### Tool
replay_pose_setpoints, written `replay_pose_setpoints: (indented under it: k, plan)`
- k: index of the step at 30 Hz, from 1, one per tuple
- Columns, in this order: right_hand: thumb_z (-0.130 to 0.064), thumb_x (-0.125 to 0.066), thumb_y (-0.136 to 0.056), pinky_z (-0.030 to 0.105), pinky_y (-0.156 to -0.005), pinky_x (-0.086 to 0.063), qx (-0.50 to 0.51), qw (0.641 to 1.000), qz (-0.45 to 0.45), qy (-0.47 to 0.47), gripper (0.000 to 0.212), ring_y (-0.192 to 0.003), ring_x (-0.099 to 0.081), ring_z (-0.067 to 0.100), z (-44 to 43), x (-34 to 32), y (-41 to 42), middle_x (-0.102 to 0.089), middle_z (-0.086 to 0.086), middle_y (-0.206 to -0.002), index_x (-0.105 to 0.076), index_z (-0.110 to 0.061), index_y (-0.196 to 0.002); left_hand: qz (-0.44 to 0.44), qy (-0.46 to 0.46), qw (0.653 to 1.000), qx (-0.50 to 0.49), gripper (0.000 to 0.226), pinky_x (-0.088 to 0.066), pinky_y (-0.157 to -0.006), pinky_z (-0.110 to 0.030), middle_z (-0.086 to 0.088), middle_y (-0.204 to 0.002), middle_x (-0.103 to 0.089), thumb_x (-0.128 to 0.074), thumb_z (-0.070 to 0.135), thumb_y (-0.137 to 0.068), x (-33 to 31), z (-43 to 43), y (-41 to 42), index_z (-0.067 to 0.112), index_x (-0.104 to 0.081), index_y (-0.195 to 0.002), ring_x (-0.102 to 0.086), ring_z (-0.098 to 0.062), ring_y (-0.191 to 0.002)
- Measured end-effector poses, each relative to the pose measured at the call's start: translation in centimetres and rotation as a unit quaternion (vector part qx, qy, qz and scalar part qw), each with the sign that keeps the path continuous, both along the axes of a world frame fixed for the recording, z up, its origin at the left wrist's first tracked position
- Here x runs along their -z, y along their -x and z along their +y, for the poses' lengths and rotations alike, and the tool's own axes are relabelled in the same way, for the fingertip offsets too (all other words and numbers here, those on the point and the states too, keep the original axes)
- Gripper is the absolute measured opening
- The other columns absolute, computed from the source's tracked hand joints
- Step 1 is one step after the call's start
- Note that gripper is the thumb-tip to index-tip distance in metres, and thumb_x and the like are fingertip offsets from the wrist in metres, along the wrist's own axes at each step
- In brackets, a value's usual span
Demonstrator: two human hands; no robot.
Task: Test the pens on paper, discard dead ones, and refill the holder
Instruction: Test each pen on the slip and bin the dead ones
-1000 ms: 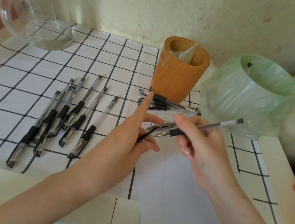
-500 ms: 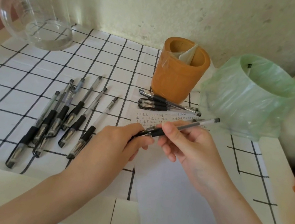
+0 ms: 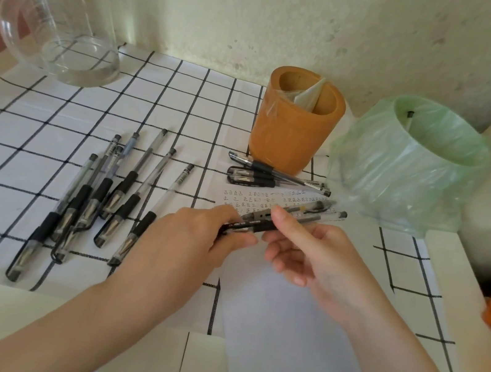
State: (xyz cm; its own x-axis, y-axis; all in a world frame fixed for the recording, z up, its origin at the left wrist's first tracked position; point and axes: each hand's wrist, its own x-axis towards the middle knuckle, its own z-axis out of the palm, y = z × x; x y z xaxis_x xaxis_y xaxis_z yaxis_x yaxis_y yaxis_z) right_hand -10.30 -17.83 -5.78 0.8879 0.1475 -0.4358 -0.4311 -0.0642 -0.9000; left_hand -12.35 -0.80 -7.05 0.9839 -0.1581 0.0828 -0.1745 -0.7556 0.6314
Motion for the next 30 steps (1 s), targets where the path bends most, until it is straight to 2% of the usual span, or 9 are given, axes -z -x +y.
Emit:
replay_pose_setpoints:
  k: [3, 8, 11, 14, 17, 22, 25, 28, 30]
  plan:
    - [-0.035, -0.062, -0.085, 0.016, -0.032, -0.032, 0.028, 0.998, 0.054, 0.002, 0.038, -0.038, -0.050, 0.011, -0.5, 0.1, -0.4, -0.061, 0.009, -0.051, -0.061, 0.000, -0.071, 0.015, -0.021, 1.000, -0.012, 0.035, -0.042, -0.061, -0.021, 0.012, -0.073, -0.056, -0.044, 0.061, -0.081, 0.2, 0.2, 0.2, 0.034, -0.047, -0.102, -0.050, -0.001, -0.063]
    - [-0.042, -0.047, -0.093, 0.022, -0.043, -0.052, 0.007, 0.991, 0.115, -0.063, 0.054, -0.047, -0.065, 0.018, -0.8, -0.2, -1.6, -0.068, 0.016, -0.062, -0.064, 0.009, -0.087, -0.016, -0.099, 0.994, -0.044, 0.020, -0.045, -0.062, -0.025, 0.010, -0.072, -0.054, -0.040, 0.050, -0.090, -0.2, 0.7, 0.7, 0.031, -0.045, -0.091, -0.054, -0.007, -0.067]
    - [-0.029, -0.047, -0.096, 0.026, -0.049, -0.056, -0.002, 0.987, 0.123, -0.103, 0.044, -0.055, -0.069, 0.023, -0.9, -0.1, -2.0, -0.070, 0.020, -0.070, -0.063, 0.012, -0.094, -0.056, -0.147, 0.985, -0.073, 0.018, -0.047, -0.056, -0.026, 0.010, -0.070, -0.050, -0.041, 0.044, -0.091, -0.3, 1.5, 0.7, 0.027, -0.046, -0.089, -0.055, -0.011, -0.063]
    - [-0.017, -0.045, -0.098, 0.030, -0.059, -0.060, -0.002, 0.985, 0.118, -0.126, 0.032, -0.070, -0.072, 0.027, -0.9, -0.1, -2.2, -0.071, 0.026, -0.087, -0.061, 0.011, -0.099, -0.070, -0.181, 0.977, -0.090, 0.016, -0.034, -0.038, -0.021, 0.005, -0.070, -0.050, -0.049, 0.033, -0.087, -0.1, 2.9, 0.5, 0.018, -0.050, -0.085, -0.050, -0.013, -0.048]
    - [-0.010, -0.042, -0.098, 0.033, -0.071, -0.060, 0.017, 0.982, 0.082, -0.169, 0.030, -0.084, -0.072, 0.032, -0.5, -0.1, -2.6, -0.068, 0.030, -0.100, -0.056, 0.015, -0.109, -0.075, -0.231, 0.964, -0.107, 0.022, -0.018, -0.036, -0.014, -0.010, -0.076, -0.053, -0.059, 0.024, -0.078, 0.4, 4.3, 0.0, 0.004, -0.054, -0.085, -0.037, -0.014, -0.036]
    - [-0.007, -0.046, -0.096, 0.037, -0.083, -0.057, 0.030, 0.979, 0.046, -0.197, 0.029, -0.099, -0.068, 0.035, 0.1, -0.1, -2.9, -0.068, 0.028, -0.106, -0.056, 0.011, -0.116, -0.023, -0.341, 0.937, -0.074, 0.025, -0.017, -0.038, -0.016, -0.016, -0.097, -0.052, -0.060, 0.017, -0.086, 0.8, 4.5, 0.3, -0.001, -0.053, -0.102, -0.051, -0.018, -0.057]
    - [-0.010, -0.044, -0.098, 0.036, -0.079, -0.059, 0.009, 0.989, 0.023, -0.146, 0.028, -0.095, -0.069, 0.034, -0.1, -0.1, -2.7, -0.069, 0.026, -0.105, -0.058, 0.009, -0.113, -0.022, -0.294, 0.951, -0.092, 0.022, -0.017, -0.038, -0.013, -0.015, -0.068, -0.055, -0.074, 0.011, -0.072, 0.7, 4.5, 0.1, -0.002, -0.056, -0.077, -0.046, -0.020, -0.036]
    - [-0.010, -0.043, -0.098, 0.034, -0.078, -0.059, 0.012, 0.994, -0.005, -0.108, 0.028, -0.093, -0.070, 0.032, -0.4, -0.1, -2.5, -0.070, 0.025, -0.102, -0.060, 0.009, -0.111, -0.045, -0.279, 0.952, -0.118, 0.021, -0.018, -0.040, -0.017, -0.009, -0.062, -0.054, -0.076, 0.007, -0.068, 0.8, 4.3, -0.1, 0.003, -0.056, -0.072, -0.047, -0.021, -0.044]
    - [-0.010, -0.043, -0.098, 0.034, -0.078, -0.059, 0.015, 0.996, -0.016, -0.092, 0.028, -0.092, -0.070, 0.032, -0.6, 0.0, -2.4, -0.070, 0.025, -0.102, -0.061, 0.009, -0.108, -0.058, -0.232, 0.964, -0.118, 0.014, -0.032, -0.043, -0.026, -0.009, -0.065, -0.055, -0.070, 0.007, -0.072, 0.4, 4.0, -0.1, 0.003, -0.057, -0.074, -0.048, -0.023, -0.055]
